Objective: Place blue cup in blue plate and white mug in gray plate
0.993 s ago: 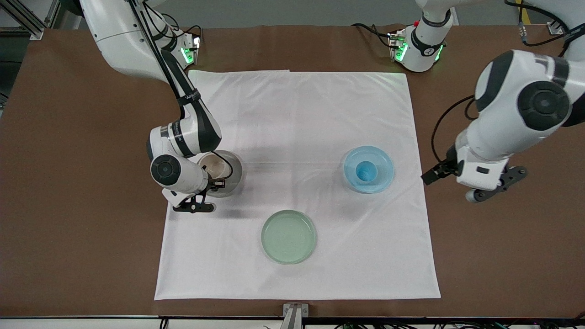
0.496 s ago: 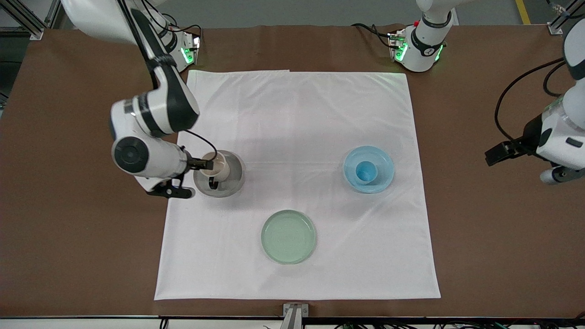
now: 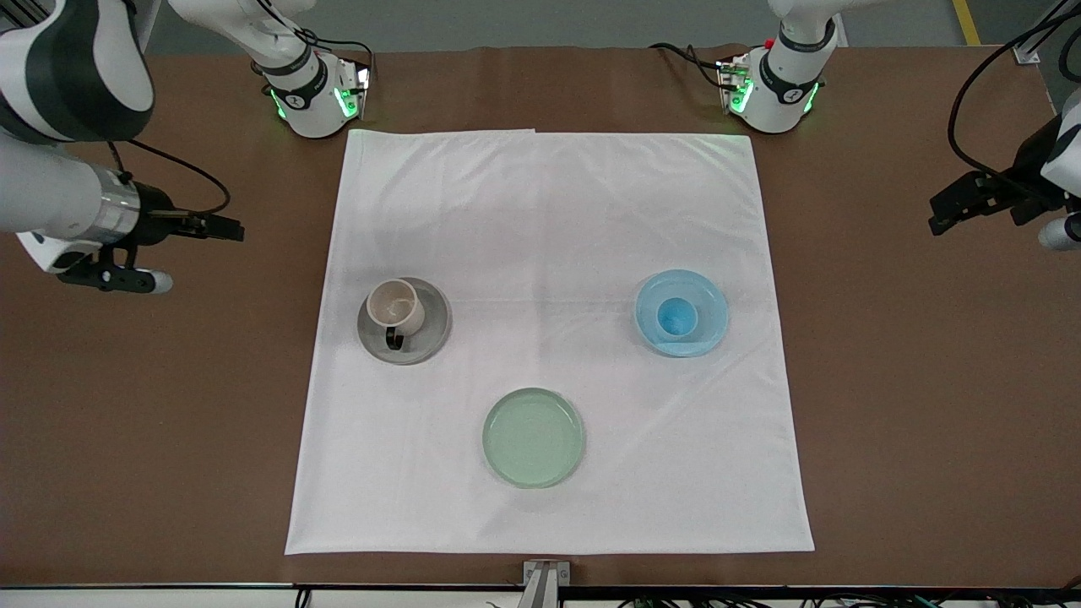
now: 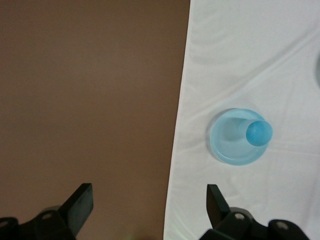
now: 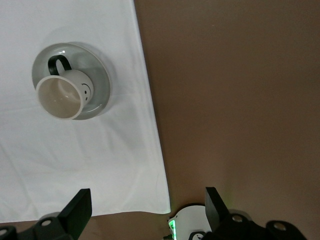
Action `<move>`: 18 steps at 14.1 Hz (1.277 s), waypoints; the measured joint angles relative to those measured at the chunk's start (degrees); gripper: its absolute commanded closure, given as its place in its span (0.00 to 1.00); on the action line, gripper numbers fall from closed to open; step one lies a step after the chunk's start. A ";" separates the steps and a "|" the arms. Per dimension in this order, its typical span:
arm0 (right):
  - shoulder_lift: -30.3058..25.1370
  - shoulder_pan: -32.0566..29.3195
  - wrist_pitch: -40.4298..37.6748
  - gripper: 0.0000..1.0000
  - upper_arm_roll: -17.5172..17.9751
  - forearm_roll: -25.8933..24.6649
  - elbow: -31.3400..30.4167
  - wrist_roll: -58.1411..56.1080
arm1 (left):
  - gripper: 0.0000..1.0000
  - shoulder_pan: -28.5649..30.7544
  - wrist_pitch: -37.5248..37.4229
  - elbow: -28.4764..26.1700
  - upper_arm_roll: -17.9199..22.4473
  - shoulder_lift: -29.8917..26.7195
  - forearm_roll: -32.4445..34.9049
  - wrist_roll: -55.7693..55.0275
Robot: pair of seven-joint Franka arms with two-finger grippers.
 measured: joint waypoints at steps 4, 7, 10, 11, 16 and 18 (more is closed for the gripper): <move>-0.96 -5.41 1.84 0.00 -0.03 -1.91 -0.86 -8.26 | 0.00 -4.98 2.15 -10.42 5.90 -9.06 -2.40 0.55; -1.32 -5.74 3.54 0.00 0.29 -4.65 1.14 -9.03 | 0.00 -5.37 3.05 -11.86 5.59 -10.35 -2.46 0.55; -1.46 -5.74 3.97 0.00 0.58 -4.87 6.73 -9.03 | 0.00 -5.43 3.85 -12.00 5.41 -9.21 -2.47 0.55; -1.46 -5.74 3.98 0.00 0.60 -4.87 9.22 -9.03 | 0.00 -5.44 3.95 -12.00 5.27 -8.97 -2.47 0.59; -1.32 -5.65 3.95 0.00 0.94 -4.87 17.34 -8.99 | 0.00 -5.46 4.27 -11.54 2.48 -8.89 -0.97 0.59; -1.12 -5.67 3.95 0.00 0.94 -4.87 17.69 -8.99 | 0.00 -5.45 4.30 -11.38 2.33 -8.85 -0.97 0.59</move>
